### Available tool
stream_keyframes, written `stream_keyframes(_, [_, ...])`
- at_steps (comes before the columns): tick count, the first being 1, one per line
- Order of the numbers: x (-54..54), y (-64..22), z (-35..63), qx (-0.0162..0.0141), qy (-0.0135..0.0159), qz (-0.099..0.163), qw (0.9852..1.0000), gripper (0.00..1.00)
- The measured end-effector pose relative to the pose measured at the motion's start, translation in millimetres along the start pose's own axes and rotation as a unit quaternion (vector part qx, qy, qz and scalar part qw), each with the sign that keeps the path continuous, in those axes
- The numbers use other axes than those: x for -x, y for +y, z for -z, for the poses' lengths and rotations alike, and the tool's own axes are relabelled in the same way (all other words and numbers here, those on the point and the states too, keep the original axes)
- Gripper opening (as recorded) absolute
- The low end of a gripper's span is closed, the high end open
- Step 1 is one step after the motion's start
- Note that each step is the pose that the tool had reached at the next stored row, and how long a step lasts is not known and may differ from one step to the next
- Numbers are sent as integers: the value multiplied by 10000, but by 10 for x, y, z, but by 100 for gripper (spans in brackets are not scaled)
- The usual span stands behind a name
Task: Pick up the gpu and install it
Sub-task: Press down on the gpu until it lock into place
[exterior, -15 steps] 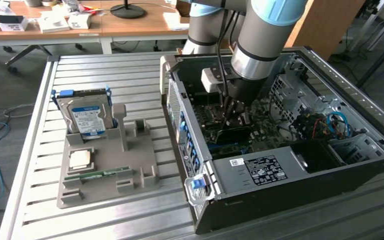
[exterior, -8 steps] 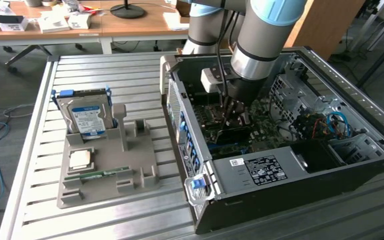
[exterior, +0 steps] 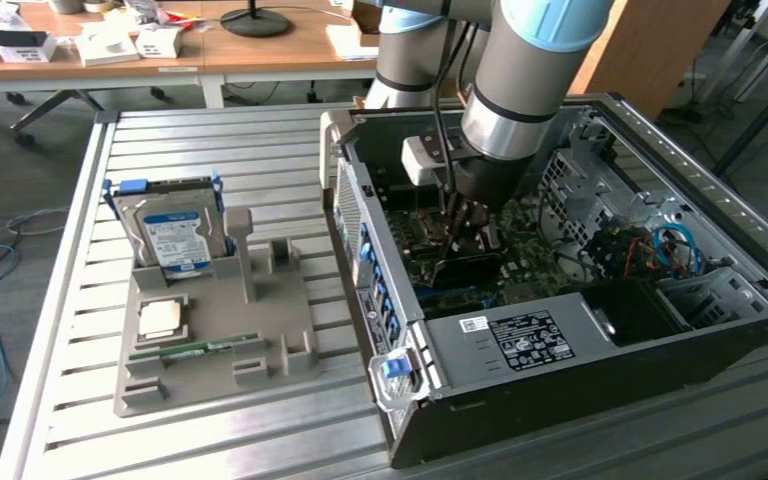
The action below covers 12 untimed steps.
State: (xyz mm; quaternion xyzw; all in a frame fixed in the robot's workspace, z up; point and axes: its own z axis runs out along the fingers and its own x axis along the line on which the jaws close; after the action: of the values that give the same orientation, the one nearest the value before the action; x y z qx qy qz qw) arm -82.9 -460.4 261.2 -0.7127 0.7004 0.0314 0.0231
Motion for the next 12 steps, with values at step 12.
stream_keyframes(12, [3,0,18,-4,-8,0,10000,11])
